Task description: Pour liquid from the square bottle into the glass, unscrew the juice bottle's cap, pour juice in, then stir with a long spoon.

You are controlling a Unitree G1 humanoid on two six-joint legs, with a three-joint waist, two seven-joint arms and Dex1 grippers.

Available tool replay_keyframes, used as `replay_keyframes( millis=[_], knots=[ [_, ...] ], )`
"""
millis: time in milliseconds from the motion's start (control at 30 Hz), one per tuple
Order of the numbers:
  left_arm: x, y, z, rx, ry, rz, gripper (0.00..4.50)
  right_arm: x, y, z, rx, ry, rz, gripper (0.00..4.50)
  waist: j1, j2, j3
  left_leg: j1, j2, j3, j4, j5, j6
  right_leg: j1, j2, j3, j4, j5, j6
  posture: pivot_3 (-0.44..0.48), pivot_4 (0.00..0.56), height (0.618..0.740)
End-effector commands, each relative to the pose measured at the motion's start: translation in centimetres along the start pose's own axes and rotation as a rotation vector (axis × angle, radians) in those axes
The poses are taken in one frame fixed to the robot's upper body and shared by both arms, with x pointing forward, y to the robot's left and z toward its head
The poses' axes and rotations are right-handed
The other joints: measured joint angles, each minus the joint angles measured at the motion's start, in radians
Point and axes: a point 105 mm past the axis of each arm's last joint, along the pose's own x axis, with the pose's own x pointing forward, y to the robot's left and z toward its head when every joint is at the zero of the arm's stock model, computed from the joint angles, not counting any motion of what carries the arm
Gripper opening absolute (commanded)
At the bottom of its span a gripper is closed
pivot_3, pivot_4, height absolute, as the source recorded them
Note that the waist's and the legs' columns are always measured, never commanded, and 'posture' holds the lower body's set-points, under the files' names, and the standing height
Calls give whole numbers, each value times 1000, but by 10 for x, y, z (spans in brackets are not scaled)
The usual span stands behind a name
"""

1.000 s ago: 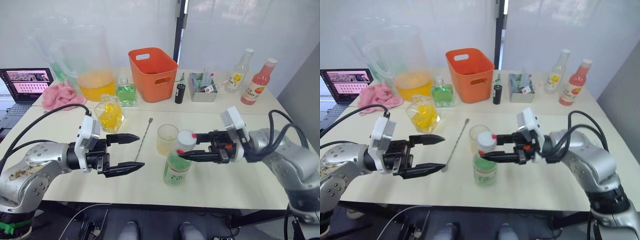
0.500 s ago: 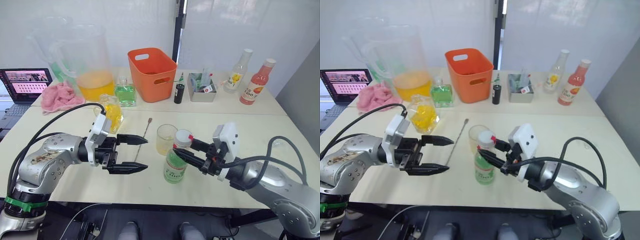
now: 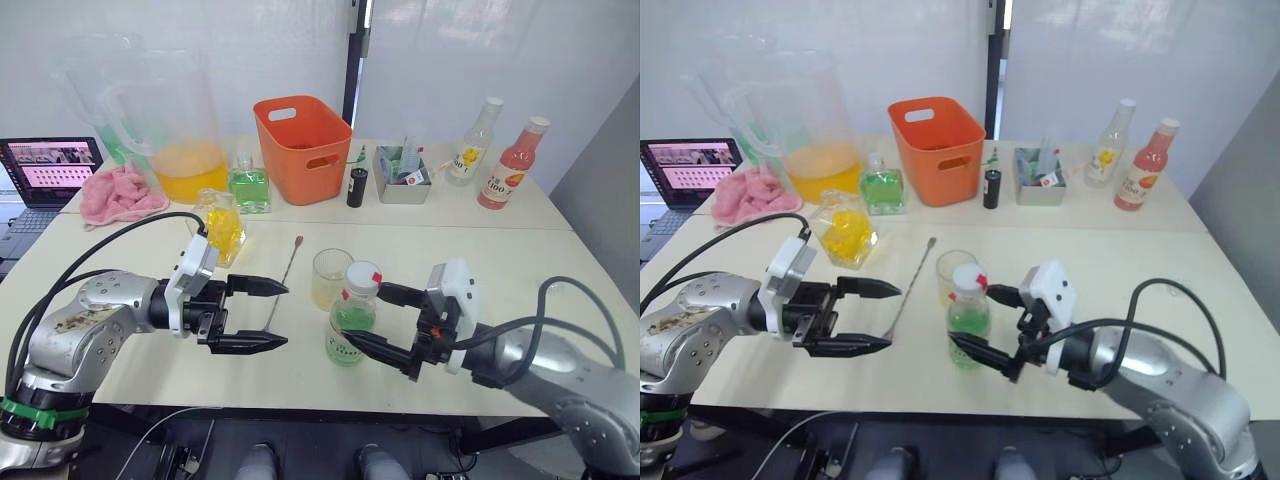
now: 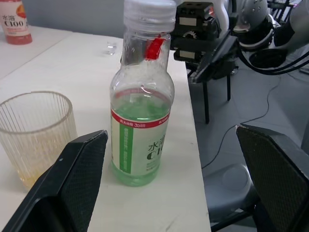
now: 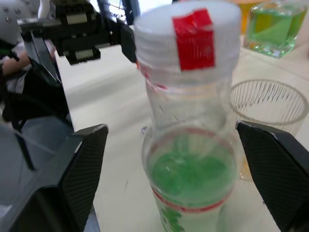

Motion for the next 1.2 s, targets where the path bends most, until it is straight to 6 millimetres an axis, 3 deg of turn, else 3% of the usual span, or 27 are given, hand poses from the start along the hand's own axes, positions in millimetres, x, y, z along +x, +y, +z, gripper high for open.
replay_keyframes(
  millis=[33, 233, 533, 867, 1200],
  knots=[
    [-3, -7, 11, 52, -5, 19, 4500, -3, -10, 8, -113, 16, 81, 4470, 1, 0, 0, 0, 0, 0, 0, 0, 0, 0, 0, 0, 0, 0, 0, 0, 150, 740],
    [-14, -20, 12, 31, 9, 94, 4500, -8, -38, 20, -214, 18, 245, 4470, -4, 0, 0, 0, 0, 1, 0, 0, 0, 0, 0, 0, -1, 0, 0, 0, 150, 740],
    [-20, -39, 6, -2, 42, 167, 4500, 10, -36, 29, -234, 30, 606, 4470, -2, 0, 0, 1, 1, 1, 0, 0, 0, 0, 1, 0, -1, 1, 0, 0, 150, 740],
    [-23, -46, 7, -5, 41, 219, 4500, 28, -38, 26, -274, 13, 685, 4470, 1, 0, 0, 1, 1, 1, 0, 0, 0, -1, 1, 0, 0, 1, 0, 0, 150, 740],
    [-19, -43, 7, -17, 32, 184, 4500, 24, -32, 27, -261, -16, 686, 1440, 0, 0, 0, 1, 1, 1, -1, 0, 0, -1, 1, 0, 0, 1, 0, 0, 150, 740]
  ],
)
